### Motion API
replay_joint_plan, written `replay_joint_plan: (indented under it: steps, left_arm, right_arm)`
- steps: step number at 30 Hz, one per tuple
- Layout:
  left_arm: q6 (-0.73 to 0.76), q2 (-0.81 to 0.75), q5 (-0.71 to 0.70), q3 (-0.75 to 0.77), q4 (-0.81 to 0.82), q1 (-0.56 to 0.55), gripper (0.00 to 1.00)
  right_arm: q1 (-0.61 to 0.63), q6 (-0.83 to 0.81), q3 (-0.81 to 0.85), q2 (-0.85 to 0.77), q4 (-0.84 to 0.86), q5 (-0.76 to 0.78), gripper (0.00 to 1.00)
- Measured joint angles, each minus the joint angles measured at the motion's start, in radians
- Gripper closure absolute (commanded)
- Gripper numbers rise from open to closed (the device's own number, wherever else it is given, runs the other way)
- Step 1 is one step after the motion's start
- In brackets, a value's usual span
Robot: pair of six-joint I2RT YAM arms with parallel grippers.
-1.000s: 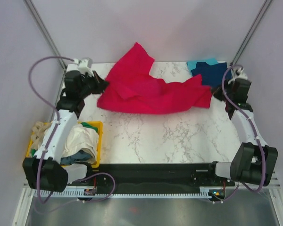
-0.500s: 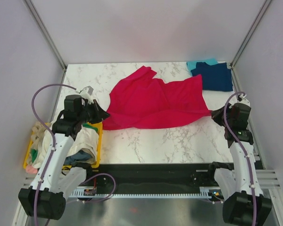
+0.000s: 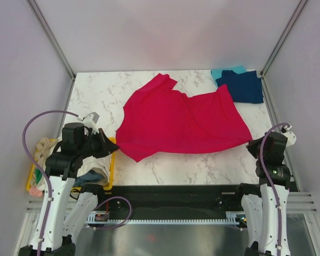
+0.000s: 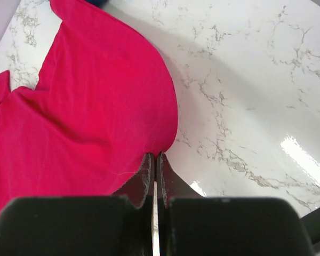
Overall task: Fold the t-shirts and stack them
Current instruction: Fold the tshirt
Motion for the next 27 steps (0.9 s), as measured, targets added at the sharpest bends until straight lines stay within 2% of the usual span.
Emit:
replay_joint_plan:
  steps: [5,8,12,18,27]
  left_arm:
    - [0.000,-0.023,-0.013,-0.034,-0.019,-0.003,0.98]
    - [0.000,0.045,-0.024,-0.043,-0.010,-0.005,0.98]
    - [0.012,0.224,-0.039,-0.013,0.027,-0.005,0.98]
    - [0.047,0.566,-0.051,0.140,0.101,-0.005,0.98]
    - [0.053,0.864,-0.137,0.373,0.155,-0.005,0.98]
  right_arm:
    - [0.001,0.000,0.009,0.068,0.012,-0.022,1.00]
    - [0.000,-0.011,0.006,0.213,0.066,-0.109,1.00]
    - [0.002,-0.032,0.000,0.396,0.131,-0.184,1.00]
    - [0.003,-0.055,0.061,0.557,0.203,-0.216,1.00]
    - [0.003,-0.073,0.188,0.768,0.294,-0.185,1.00]
